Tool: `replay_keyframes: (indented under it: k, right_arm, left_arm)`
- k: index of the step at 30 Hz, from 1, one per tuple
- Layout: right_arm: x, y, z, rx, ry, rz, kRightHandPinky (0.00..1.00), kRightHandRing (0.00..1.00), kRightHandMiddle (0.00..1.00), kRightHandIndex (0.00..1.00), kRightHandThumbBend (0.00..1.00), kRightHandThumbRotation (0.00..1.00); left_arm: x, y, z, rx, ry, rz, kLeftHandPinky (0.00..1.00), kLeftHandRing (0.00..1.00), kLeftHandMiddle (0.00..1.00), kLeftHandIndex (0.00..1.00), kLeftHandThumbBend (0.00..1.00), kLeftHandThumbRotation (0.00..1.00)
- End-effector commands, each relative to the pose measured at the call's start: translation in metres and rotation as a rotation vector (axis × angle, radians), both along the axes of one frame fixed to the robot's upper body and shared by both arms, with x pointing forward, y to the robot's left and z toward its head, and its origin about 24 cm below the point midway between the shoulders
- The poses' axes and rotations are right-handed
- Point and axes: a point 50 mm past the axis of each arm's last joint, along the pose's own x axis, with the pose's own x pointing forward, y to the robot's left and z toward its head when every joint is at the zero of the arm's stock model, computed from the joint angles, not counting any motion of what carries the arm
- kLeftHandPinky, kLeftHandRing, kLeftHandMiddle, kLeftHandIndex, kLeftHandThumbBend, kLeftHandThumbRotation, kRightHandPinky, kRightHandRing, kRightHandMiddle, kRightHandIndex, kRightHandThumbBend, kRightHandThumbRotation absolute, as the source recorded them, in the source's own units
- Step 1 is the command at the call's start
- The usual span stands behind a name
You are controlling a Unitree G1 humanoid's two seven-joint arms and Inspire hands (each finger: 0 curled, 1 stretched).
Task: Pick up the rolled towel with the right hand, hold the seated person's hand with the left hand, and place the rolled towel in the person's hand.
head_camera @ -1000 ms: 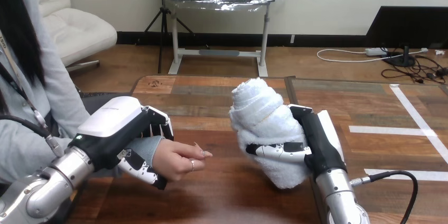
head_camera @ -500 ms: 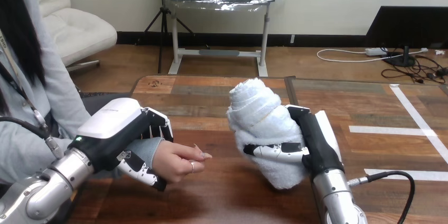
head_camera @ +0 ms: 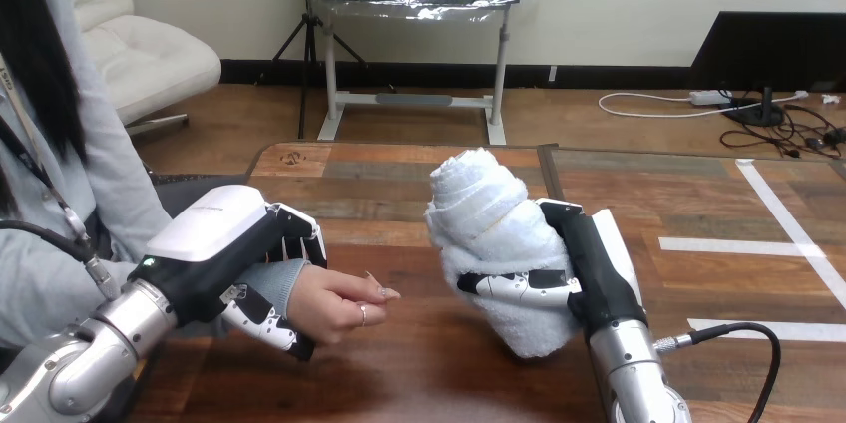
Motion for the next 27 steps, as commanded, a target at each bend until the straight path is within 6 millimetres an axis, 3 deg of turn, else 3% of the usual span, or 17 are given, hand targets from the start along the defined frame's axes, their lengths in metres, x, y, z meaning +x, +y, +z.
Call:
replay_keyframes:
  k: [1,27]
  right_arm:
    - [0.0249,0.0067,0.0386,0.024,-0.177,0.028,0.24,0.28,0.38,0.43,0.88,0.07]
    - [0.0255,0.0059,0.04,0.027,-0.183,0.027,0.25,0.29,0.39,0.43,0.87,0.05]
  left_arm:
    - [0.0191,-0.0133,0.0425,-0.098,-0.193,-0.037,0.28,0.33,0.38,0.4,1.0,0.0]
    - [0.0192,-0.0115,0.042,-0.1,-0.189,-0.035,0.28,0.33,0.38,0.4,1.0,0.0]
